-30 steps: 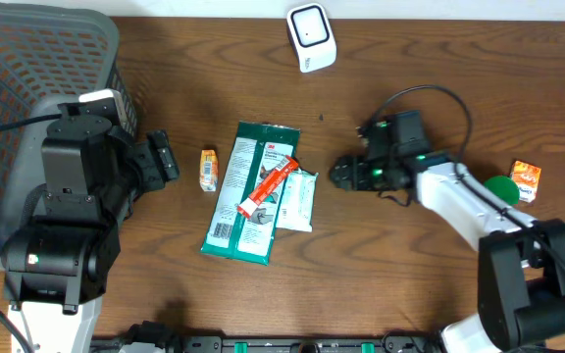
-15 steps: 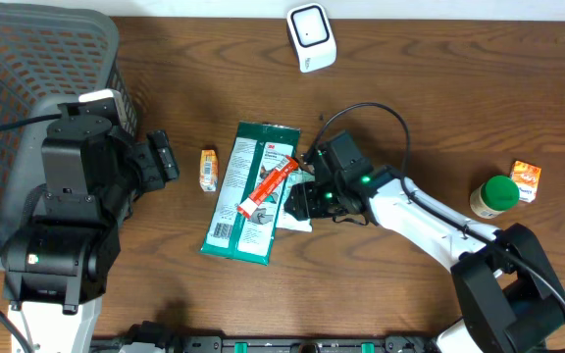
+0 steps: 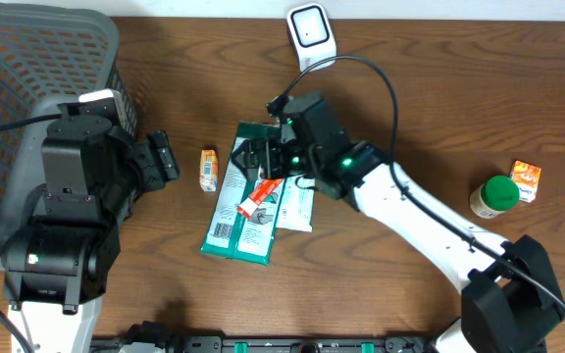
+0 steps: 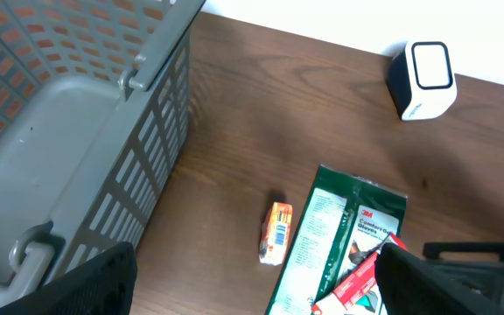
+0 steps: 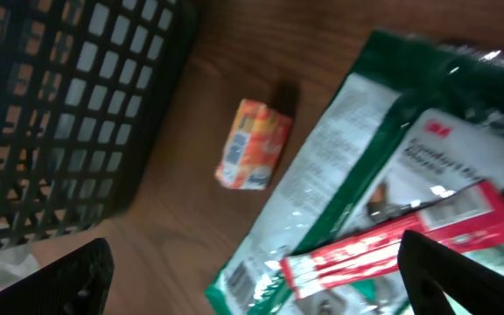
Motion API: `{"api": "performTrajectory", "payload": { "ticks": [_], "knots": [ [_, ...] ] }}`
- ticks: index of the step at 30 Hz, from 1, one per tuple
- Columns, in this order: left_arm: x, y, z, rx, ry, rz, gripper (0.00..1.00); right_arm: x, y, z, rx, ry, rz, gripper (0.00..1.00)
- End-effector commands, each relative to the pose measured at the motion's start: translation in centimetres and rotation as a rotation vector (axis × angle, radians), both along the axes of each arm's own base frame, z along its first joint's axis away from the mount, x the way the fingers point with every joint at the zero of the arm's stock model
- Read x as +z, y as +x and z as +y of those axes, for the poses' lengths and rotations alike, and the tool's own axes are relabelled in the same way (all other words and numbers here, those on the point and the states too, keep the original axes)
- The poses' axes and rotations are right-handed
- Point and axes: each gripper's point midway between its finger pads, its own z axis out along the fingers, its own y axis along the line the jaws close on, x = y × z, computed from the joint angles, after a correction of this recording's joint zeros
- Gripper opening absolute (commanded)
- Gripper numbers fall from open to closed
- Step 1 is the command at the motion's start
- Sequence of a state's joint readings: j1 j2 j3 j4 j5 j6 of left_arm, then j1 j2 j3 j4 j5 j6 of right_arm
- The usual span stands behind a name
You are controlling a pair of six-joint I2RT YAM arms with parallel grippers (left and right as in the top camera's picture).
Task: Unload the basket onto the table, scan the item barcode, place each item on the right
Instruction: 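Move the right gripper over the gloves pack and lower toward it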
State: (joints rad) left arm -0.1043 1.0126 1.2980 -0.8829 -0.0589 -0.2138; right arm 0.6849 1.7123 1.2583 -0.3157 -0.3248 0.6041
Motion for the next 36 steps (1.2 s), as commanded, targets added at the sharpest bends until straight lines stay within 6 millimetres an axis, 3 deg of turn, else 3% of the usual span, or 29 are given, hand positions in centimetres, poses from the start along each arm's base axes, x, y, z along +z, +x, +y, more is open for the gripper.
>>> {"api": "performTrajectory", "payload": {
  "ticks": [1,2,4,11,20,31,36],
  "knots": [
    [0.4,0.0,0.3,0.014,-0.002,-0.011,0.87,-1.6,-0.3,0.7,-0.07,-0.01,0.063,0.78],
    [0.4,0.0,0.3,0.014,-0.002,-0.011,0.87,-2.1,-0.4,0.8,-0.084,-0.012,0.085,0.63],
    [0.4,0.0,0.3,0.014,-0.002,-0.011,0.87,-3.2,-0.7,1.2,-0.116,-0.019,0.128,0.5],
    [0.4,0.0,0.3,0.014,-0.002,-0.011,0.87,-7.2,-1.0,1.4,-0.267,-0.038,0.288,0.39],
    [0.4,0.0,0.3,0.014,-0.002,-0.011,0.87,-10.5,-1.1,0.0,-0.453,-0.086,0.414,0.38],
    [0.4,0.0,0.3,0.014,-0.002,-0.011,0.87,-11.5,0.0,-2.8,-0.637,-0.159,0.379,0.4],
    [0.4,0.0,0.3,0.014,-0.002,-0.011,0.87,-11.8,-0.3,-2.9,-0.669,-0.157,0.399,0.49]
  ]
}}
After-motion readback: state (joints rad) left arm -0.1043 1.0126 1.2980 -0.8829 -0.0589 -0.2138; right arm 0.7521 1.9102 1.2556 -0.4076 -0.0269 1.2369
